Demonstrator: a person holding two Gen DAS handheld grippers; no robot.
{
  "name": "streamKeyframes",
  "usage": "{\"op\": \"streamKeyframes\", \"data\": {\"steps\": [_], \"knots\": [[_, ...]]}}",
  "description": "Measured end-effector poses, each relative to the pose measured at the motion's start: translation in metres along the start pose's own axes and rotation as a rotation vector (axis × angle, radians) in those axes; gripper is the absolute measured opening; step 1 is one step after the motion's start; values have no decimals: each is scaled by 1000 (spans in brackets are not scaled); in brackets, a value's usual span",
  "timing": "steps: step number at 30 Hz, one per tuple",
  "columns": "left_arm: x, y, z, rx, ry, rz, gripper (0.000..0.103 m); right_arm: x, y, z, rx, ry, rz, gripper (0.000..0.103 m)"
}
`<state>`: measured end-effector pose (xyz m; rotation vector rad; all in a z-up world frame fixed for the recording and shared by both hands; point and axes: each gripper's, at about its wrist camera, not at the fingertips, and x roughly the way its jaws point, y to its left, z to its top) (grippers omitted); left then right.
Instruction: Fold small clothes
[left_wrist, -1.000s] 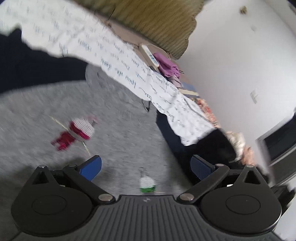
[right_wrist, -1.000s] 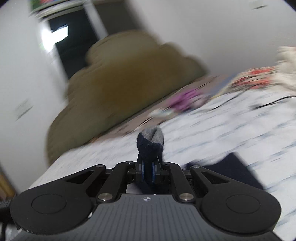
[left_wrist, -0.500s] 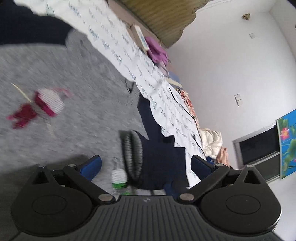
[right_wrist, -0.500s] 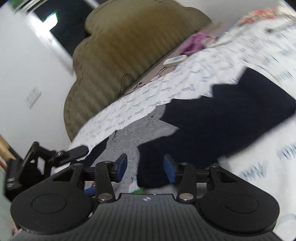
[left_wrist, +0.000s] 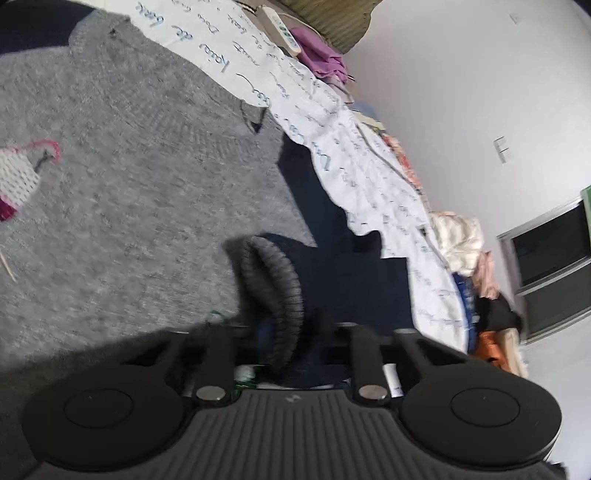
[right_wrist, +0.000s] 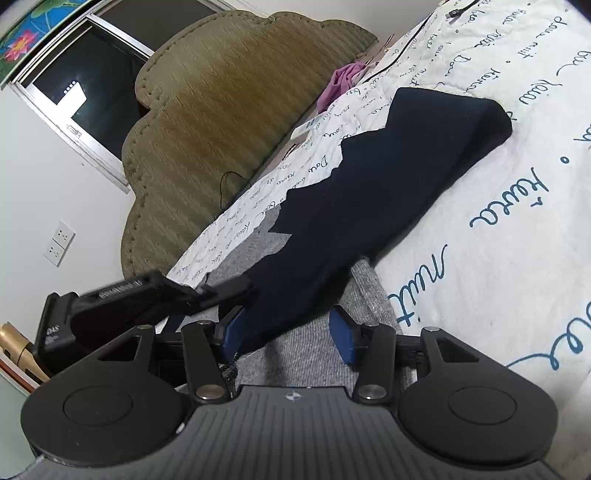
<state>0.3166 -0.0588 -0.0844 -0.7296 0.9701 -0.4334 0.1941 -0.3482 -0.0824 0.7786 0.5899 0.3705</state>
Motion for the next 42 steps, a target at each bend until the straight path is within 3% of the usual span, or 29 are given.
{"op": "streamKeyframes", "data": {"steps": [4, 8, 11, 14, 18, 23, 34, 40, 42], "knots": [[-21, -7, 11, 28, -90, 27, 9, 4, -3, 2, 21, -6, 19, 55], [-65, -10, 35, 103, -167, 35, 9, 4, 2, 0, -15, -6, -5, 56], [-101, 5, 51, 119, -206, 86, 9, 6, 6, -1, -46, -6, -21, 57], [-126, 39, 59, 59, -243, 161, 9, 6, 7, -1, -48, -6, -22, 57], [-152, 91, 50, -54, -244, 215, 9, 8, 9, 0, -61, -3, -30, 58], [-175, 121, 39, -122, -256, 220, 9, 10, 12, 0, -67, -3, -37, 58], [-183, 120, 47, -109, -270, 251, 8, 17, 22, -1, -121, 15, -47, 66], [-179, 128, 52, -82, -199, 354, 7, 19, 27, -2, -152, 18, -56, 69], [-175, 131, 46, -61, -211, 358, 7, 19, 26, -2, -155, 19, -56, 69]]}}
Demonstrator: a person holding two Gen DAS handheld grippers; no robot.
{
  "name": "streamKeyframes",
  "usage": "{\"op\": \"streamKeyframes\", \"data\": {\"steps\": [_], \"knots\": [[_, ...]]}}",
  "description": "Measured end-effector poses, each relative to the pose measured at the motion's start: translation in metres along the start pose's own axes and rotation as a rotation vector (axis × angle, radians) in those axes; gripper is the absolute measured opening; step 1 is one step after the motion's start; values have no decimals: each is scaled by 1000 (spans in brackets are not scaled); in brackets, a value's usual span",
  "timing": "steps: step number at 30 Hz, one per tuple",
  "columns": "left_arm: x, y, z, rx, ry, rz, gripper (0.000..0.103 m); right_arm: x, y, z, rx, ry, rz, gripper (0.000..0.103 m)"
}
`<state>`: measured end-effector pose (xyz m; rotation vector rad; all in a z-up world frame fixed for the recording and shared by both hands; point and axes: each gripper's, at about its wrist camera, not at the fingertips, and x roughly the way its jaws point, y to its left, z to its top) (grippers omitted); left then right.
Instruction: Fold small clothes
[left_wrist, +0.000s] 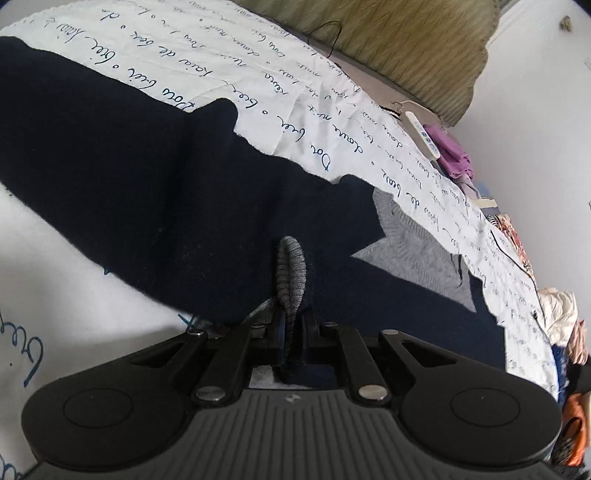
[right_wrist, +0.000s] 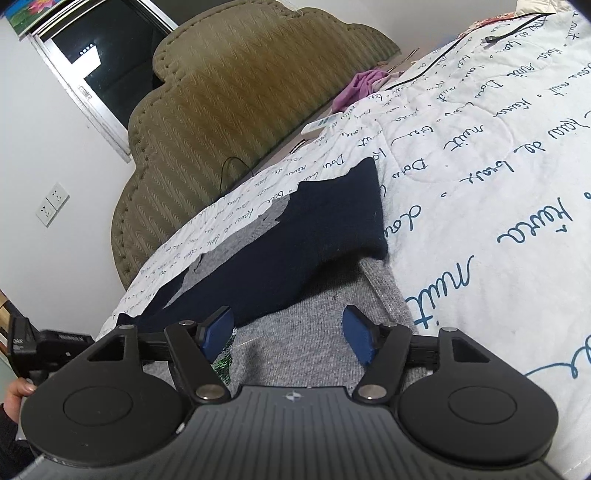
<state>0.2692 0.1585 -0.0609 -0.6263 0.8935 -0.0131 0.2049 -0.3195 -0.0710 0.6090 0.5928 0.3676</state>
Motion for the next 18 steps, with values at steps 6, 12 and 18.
{"op": "streamKeyframes", "data": {"steps": [6, 12, 18], "knots": [[3, 22, -23, -36, -147, -115, 10, -2, 38, 10, -164, 67, -83, 73], [2, 40, -41, -86, -246, -217, 11, -5, 45, 66, -175, -43, -45, 92], [1, 37, -41, -73, -254, -207, 11, 80, -12, 112, -72, 128, -258, 82]]}}
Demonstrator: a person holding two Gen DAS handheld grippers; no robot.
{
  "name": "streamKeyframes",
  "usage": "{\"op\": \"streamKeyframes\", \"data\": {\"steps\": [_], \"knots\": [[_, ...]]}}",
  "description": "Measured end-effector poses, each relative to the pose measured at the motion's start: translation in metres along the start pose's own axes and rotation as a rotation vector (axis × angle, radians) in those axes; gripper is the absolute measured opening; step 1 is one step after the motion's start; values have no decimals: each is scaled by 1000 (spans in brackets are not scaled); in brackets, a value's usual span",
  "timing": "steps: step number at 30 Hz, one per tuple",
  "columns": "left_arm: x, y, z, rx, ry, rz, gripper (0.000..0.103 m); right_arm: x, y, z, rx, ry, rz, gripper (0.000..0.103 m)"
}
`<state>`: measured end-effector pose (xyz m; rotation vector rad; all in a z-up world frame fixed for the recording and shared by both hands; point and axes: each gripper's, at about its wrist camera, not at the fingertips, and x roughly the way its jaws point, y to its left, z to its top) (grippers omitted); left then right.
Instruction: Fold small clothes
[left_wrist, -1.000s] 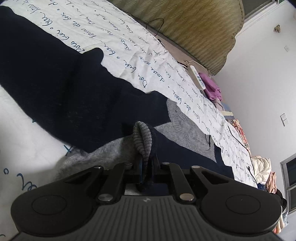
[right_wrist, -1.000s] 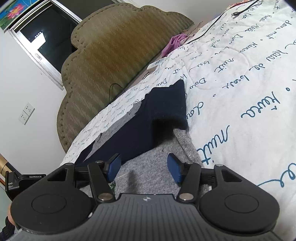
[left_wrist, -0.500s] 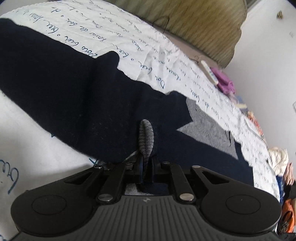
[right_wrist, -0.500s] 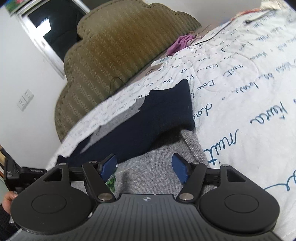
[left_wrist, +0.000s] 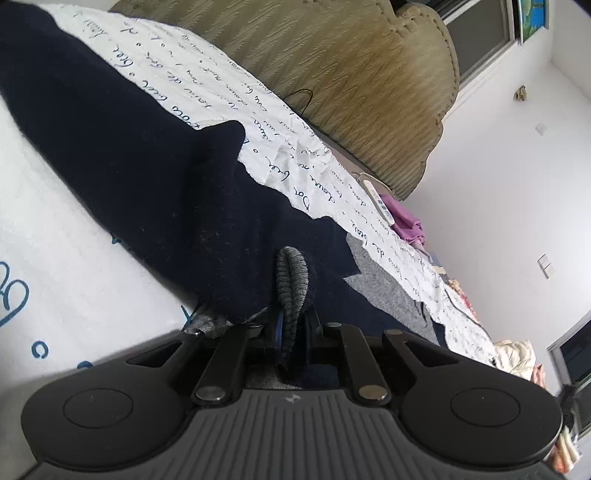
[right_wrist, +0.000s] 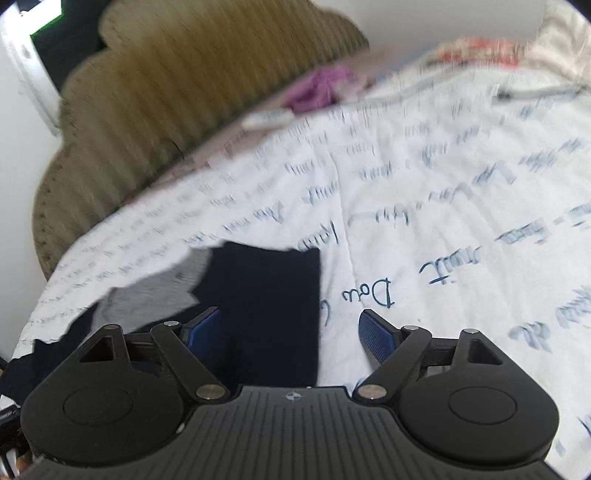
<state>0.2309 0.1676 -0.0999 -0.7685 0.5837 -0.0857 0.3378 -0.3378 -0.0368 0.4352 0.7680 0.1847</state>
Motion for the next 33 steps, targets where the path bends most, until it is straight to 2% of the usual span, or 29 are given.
{"op": "streamKeyframes", "data": {"steps": [1, 2, 4, 5, 6, 8, 12, 15, 19, 20, 22, 23, 24, 26, 27, 29, 32, 33], "knots": [[-2, 2, 0, -10, 1, -7, 11, 9, -5, 1, 19, 19, 4, 83], [-2, 3, 1, -17, 1, -13, 11, 11, -4, 0, 12, -9, 16, 75], [-2, 4, 0, -19, 2, -14, 11, 15, 4, 1, -9, 21, 60, 26], [-2, 3, 0, -19, 2, -14, 11, 17, 6, 1, -13, 56, 100, 13], [-2, 4, 0, -20, 2, -15, 11, 17, 7, 0, -17, 67, 113, 13], [-2, 4, 0, -25, 1, -22, 12, 11, 7, 2, -61, 22, 78, 11], [0, 4, 1, -28, 1, -23, 12, 12, -23, 5, 35, -12, 46, 6], [0, 4, 1, -29, 1, -24, 12, 16, -19, -4, 12, -33, 40, 6], [0, 4, 1, -27, 0, -22, 12, 10, -7, -3, -18, -72, -40, 25], [0, 4, 1, -27, 0, -21, 12, 3, 0, -3, -29, -113, -74, 31], [1, 4, 1, -25, -1, -19, 12, -17, 19, -5, -59, -234, -109, 33], [1, 3, 1, -23, -1, -17, 12, -25, 29, -7, -67, -277, -82, 39], [1, 3, 1, -21, -2, -16, 12, -29, 39, -8, -78, -286, -41, 50], [1, 3, 1, -20, -2, -16, 12, -24, 63, -13, -149, -237, 26, 63], [1, 3, 1, -21, -2, -16, 12, -18, 74, -17, -200, -199, 42, 64], [0, 3, 1, -20, -3, -16, 12, 1, 90, -28, -288, -138, 16, 64], [0, 3, 1, -21, -3, -17, 12, 33, 89, -45, -333, -51, -67, 66], [0, 3, 1, -20, -3, -16, 12, 33, 89, -55, -387, -110, -72, 67]]}}
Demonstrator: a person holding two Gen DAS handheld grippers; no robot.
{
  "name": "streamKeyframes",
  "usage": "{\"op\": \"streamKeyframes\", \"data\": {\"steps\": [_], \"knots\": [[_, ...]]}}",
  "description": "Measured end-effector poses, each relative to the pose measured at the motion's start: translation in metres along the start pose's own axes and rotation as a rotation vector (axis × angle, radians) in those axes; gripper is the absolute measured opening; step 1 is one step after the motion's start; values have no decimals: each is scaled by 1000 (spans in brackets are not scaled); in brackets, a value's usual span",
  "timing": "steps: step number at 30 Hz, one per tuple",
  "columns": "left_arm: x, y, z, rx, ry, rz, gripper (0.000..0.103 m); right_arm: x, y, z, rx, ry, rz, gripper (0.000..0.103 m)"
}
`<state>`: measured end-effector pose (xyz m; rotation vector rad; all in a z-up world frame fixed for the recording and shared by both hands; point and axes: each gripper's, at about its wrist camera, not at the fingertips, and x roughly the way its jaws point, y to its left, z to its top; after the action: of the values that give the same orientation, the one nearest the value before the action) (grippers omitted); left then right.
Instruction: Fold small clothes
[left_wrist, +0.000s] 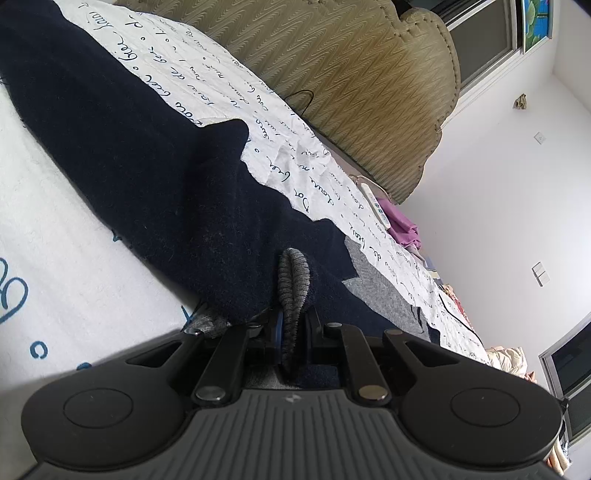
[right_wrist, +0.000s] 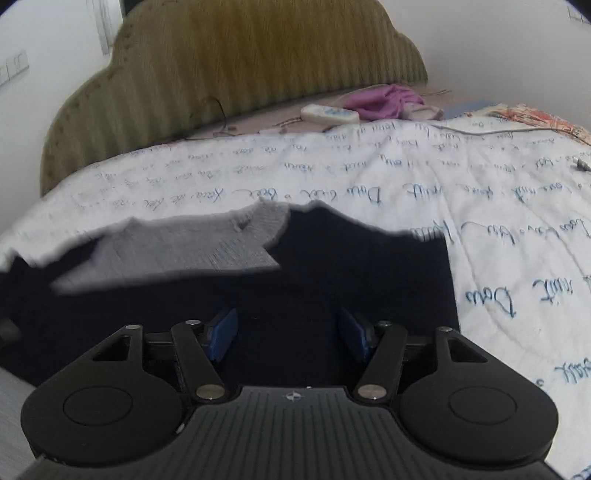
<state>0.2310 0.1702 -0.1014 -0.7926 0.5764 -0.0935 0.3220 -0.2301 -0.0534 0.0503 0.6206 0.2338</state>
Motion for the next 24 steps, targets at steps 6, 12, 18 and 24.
{"op": "streamKeyframes", "data": {"steps": [6, 12, 18, 24], "knots": [[-26, -5, 15, -30, 11, 76, 15, -1, 9, -3, -44, 12, -24, 73], [-109, 43, 69, -154, -374, 312, 89, -2, 10, 0, -39, 12, -20, 80], [-134, 139, 138, -497, -425, 356, 89, -1, 11, 0, -41, 13, -19, 83], [-129, 177, 172, -554, -473, 335, 57, -1, 9, 0, -25, 11, -7, 85]]}}
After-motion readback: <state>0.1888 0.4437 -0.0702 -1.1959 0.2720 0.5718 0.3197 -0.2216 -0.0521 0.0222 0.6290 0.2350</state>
